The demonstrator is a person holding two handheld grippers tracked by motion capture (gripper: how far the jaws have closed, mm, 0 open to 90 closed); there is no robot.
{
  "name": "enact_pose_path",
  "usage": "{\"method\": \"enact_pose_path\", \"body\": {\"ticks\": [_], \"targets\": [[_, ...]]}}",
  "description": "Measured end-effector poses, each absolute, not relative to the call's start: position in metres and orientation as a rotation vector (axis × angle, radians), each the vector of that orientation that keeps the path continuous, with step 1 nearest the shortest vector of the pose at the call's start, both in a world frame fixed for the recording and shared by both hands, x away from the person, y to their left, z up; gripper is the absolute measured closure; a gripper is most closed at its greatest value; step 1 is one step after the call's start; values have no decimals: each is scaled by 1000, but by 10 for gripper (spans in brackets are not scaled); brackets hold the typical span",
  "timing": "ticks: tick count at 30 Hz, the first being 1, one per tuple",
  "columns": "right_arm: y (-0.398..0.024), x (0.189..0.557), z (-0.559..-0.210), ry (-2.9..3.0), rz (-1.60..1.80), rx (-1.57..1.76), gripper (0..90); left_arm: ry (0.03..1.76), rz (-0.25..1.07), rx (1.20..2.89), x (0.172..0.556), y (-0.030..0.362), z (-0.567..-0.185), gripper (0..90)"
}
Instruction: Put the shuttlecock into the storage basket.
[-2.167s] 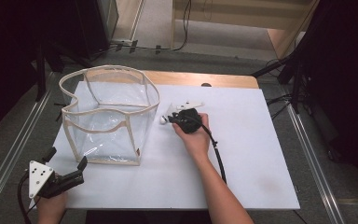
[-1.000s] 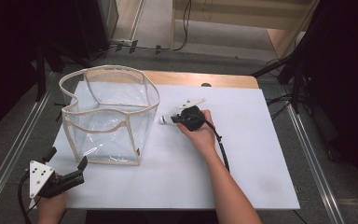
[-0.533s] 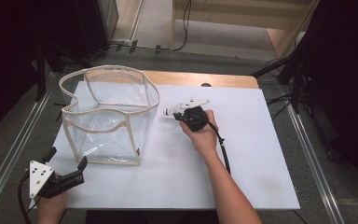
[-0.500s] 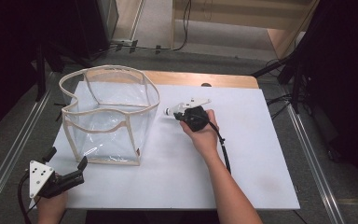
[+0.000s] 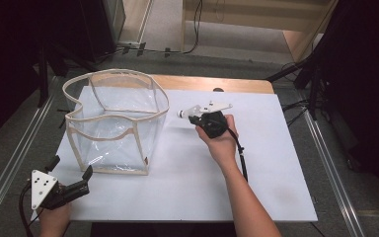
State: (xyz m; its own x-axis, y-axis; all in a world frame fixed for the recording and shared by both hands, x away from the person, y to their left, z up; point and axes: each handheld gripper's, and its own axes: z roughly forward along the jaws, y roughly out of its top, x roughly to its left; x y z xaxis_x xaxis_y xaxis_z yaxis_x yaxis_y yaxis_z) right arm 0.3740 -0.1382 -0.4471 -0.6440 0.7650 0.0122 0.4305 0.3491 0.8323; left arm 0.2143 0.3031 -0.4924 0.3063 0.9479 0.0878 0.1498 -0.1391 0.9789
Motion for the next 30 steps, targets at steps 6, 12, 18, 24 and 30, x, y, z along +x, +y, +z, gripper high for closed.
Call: {"method": "enact_pose_path", "body": {"ticks": [6,12,18,24,30], "targets": [[-137,370,-431,2211,1230,1031,882,1041,975,1546,214,303,-492,0],[-134,368,-418,2195,1248,1000,882,1041,975,1546,214,303,-492,0],[-131,366,-406,2178,1259,980,882,1041,974,1545,214,303,-492,0],[-130,365,-394,2165,1273,967,882,1042,974,1545,214,303,-492,0],[-130,364,-386,2154,1284,960,882,1041,974,1546,214,303,-492,0]]}}
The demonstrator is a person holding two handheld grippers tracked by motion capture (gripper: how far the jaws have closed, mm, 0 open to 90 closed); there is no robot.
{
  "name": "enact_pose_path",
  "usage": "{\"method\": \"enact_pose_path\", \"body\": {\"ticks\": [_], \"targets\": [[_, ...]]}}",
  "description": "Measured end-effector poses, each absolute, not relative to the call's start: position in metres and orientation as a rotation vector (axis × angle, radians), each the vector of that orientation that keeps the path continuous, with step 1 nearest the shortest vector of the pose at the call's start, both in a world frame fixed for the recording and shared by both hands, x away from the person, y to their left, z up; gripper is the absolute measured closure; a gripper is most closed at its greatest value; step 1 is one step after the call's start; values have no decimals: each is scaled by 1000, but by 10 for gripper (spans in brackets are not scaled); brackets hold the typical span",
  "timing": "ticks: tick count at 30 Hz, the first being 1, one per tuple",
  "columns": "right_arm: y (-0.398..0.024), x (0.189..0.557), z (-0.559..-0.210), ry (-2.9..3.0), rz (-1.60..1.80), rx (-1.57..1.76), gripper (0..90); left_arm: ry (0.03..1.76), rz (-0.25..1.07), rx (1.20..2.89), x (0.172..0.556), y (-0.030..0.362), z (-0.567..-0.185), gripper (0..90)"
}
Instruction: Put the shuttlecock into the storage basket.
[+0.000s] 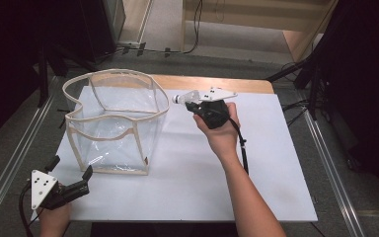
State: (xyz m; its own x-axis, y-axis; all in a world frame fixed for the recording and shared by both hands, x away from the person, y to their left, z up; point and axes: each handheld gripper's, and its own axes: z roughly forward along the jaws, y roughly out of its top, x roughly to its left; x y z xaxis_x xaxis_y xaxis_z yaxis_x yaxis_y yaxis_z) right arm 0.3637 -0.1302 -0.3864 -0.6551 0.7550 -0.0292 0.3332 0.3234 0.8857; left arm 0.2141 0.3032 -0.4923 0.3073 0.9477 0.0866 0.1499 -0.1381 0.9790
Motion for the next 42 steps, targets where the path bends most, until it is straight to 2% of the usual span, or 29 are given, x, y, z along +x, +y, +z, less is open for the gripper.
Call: {"method": "enact_pose_path", "body": {"ticks": [42], "targets": [[-121,361,-345,2111,1338,903,882,1042,973,1543,214,304,-492,0]]}}
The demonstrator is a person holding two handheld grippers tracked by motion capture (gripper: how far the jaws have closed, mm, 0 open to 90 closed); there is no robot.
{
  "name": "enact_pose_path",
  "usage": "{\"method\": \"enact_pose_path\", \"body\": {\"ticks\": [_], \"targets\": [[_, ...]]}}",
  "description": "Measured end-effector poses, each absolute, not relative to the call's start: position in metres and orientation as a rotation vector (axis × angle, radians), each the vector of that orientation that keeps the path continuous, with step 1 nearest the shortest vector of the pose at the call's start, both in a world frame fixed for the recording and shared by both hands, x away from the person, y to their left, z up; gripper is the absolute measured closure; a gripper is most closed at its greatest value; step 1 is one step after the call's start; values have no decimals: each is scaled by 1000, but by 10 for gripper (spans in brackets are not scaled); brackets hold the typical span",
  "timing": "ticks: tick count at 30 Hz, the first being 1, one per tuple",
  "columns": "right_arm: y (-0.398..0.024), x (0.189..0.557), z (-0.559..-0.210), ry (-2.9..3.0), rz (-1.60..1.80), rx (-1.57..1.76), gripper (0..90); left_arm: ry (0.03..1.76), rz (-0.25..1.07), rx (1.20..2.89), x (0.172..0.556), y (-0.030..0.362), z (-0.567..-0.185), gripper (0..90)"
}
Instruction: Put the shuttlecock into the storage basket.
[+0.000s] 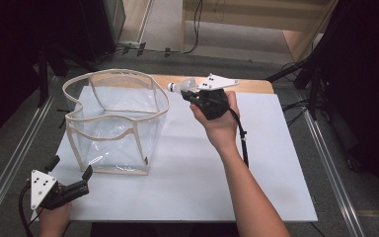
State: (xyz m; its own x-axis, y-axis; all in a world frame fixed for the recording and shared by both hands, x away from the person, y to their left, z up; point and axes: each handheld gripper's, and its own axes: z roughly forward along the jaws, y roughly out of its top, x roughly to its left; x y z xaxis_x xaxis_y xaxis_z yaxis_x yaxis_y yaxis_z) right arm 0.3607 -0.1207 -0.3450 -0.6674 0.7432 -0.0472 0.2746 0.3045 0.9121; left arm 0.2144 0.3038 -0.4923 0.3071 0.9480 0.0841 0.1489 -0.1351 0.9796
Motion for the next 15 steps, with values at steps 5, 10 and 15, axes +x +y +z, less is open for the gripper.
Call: {"method": "enact_pose_path", "body": {"ticks": [5,10,15], "targets": [[-119,360,-341,2104,1346,881,882,1042,972,1540,214,304,-492,0],[-117,359,-338,2101,1355,884,882,1042,972,1540,214,304,-492,0],[-116,358,-337,2100,1365,875,883,1042,972,1540,214,304,-492,0]]}}
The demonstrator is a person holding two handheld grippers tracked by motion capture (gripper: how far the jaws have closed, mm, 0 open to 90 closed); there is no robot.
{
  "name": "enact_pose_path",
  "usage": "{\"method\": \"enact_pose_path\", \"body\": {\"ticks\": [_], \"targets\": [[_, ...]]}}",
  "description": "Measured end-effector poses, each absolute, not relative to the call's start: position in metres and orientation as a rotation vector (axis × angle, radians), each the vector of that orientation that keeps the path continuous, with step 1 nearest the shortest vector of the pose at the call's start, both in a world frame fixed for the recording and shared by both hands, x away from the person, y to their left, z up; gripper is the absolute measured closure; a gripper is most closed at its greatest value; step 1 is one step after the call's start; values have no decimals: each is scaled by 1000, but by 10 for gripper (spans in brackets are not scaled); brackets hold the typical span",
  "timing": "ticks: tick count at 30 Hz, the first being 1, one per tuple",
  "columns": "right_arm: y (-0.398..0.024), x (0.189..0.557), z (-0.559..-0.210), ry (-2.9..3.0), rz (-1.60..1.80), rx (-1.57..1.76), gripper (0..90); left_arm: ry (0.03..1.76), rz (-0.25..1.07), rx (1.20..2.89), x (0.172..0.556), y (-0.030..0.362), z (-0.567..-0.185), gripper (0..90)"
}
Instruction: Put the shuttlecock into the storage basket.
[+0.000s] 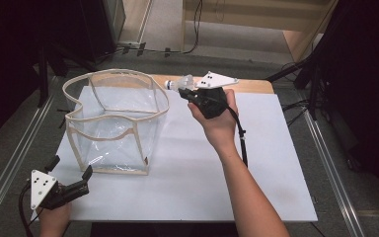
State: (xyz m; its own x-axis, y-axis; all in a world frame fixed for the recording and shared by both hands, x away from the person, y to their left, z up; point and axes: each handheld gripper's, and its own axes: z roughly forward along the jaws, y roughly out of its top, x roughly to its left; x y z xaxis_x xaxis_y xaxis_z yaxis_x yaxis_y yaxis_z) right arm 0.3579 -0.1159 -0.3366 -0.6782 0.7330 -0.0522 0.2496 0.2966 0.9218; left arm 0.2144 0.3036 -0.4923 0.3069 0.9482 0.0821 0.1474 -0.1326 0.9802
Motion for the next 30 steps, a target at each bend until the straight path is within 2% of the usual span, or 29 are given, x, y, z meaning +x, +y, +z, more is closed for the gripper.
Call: {"method": "enact_pose_path", "body": {"ticks": [30], "targets": [[-89,353,-330,2121,1404,804,882,1040,971,1541,214,304,-492,0]]}}
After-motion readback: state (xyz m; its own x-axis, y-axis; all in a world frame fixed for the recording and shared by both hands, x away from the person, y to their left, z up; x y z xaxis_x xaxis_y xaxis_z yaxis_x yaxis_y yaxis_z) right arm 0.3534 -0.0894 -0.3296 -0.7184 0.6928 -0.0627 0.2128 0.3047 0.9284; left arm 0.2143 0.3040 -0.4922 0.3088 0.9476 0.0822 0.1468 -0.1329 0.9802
